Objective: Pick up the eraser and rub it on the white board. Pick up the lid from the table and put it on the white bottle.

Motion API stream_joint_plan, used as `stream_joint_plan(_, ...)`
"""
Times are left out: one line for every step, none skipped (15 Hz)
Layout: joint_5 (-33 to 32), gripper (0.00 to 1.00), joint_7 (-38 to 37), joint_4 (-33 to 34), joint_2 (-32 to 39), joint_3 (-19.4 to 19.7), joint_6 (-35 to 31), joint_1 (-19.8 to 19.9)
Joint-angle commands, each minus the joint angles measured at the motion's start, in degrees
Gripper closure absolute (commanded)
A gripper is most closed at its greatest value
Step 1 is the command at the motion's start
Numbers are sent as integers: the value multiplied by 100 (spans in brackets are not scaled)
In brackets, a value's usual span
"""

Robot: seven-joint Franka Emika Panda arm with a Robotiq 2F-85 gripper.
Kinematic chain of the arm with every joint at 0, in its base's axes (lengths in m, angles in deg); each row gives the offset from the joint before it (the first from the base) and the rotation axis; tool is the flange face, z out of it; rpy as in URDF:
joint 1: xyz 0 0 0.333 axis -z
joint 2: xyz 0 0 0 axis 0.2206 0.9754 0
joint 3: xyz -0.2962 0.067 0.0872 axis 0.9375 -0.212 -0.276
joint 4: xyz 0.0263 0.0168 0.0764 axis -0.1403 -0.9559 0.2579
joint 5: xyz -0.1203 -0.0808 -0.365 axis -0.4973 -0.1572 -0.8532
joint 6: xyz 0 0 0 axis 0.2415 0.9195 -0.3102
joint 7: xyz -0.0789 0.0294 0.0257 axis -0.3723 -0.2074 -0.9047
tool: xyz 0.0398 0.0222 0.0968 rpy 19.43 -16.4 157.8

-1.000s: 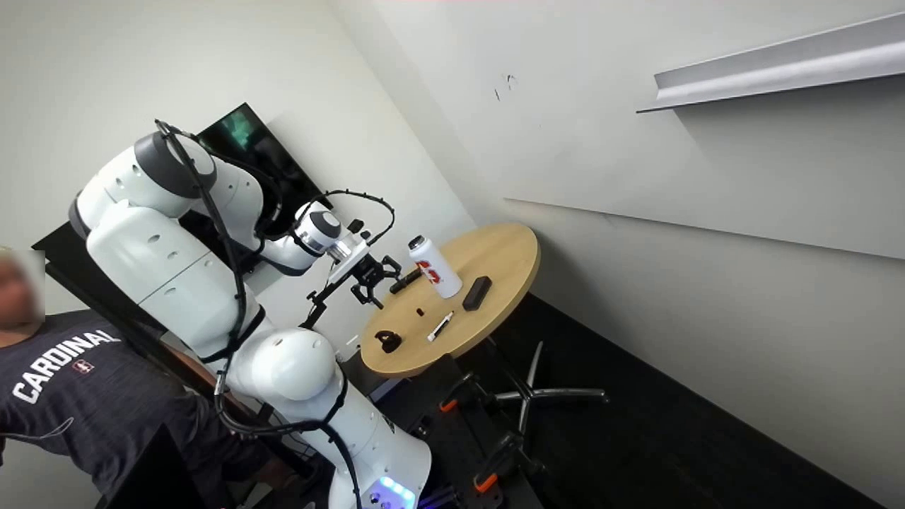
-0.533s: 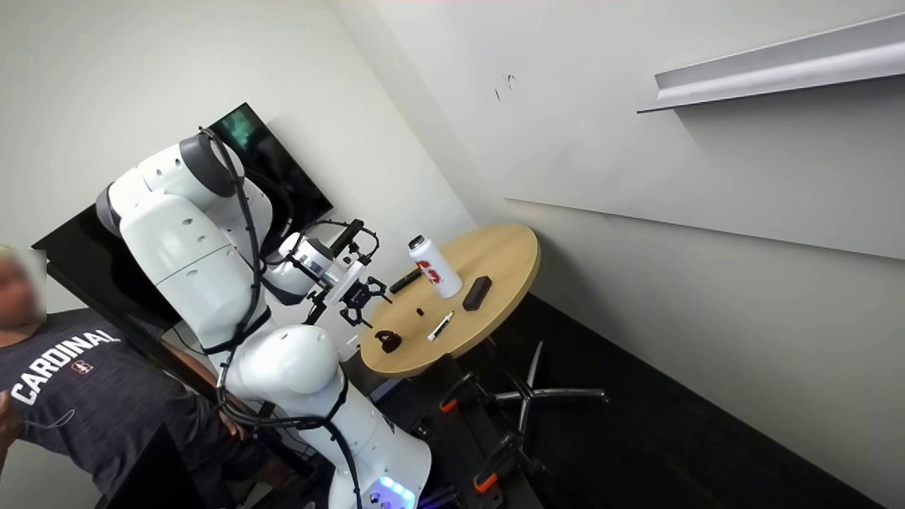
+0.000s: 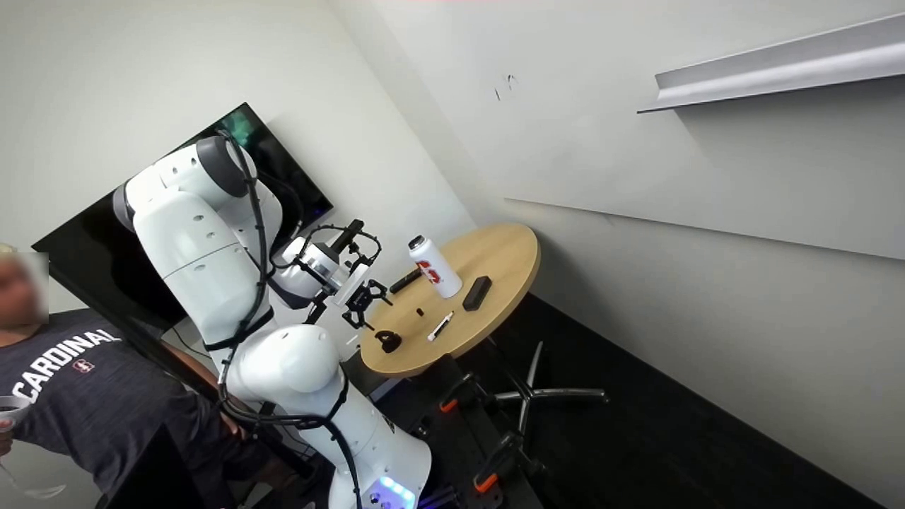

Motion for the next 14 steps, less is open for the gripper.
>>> stream_joint_plan(1,0,407,-15,76,57,-425,-100)
stream_joint_plan(-88,0,658,-41,115,32,-739,-102)
stream_joint_plan(-97,0,854,-44,153,23,-956,-120)
stream_joint_plan(-81,0,1093,-28,243,10,-1202,-131)
stream_joint_plan(-28,0,1371,-21,347,-19,-1435,-116)
stream_joint_plan(66,0,1600,25,471,-49,-1512,-112)
stream_joint_plan(136,0,1745,56,568,-58,-1516,-119)
stream_joint_plan(187,0,1873,102,669,-62,-1464,-121)
stream_joint_plan(198,0,1888,181,752,-19,-1281,-169)
stream_joint_plan(185,0,1903,245,825,21,-1175,-212)
stream_joint_plan(170,0,1943,313,922,47,-1115,-236)
stream_joint_plan(179,0,1970,379,1023,59,-1080,-245)
stream_joint_plan(187,0,2035,436,1111,60,-1053,-242)
stream_joint_plan(176,0,2073,493,1180,79,-999,-259)
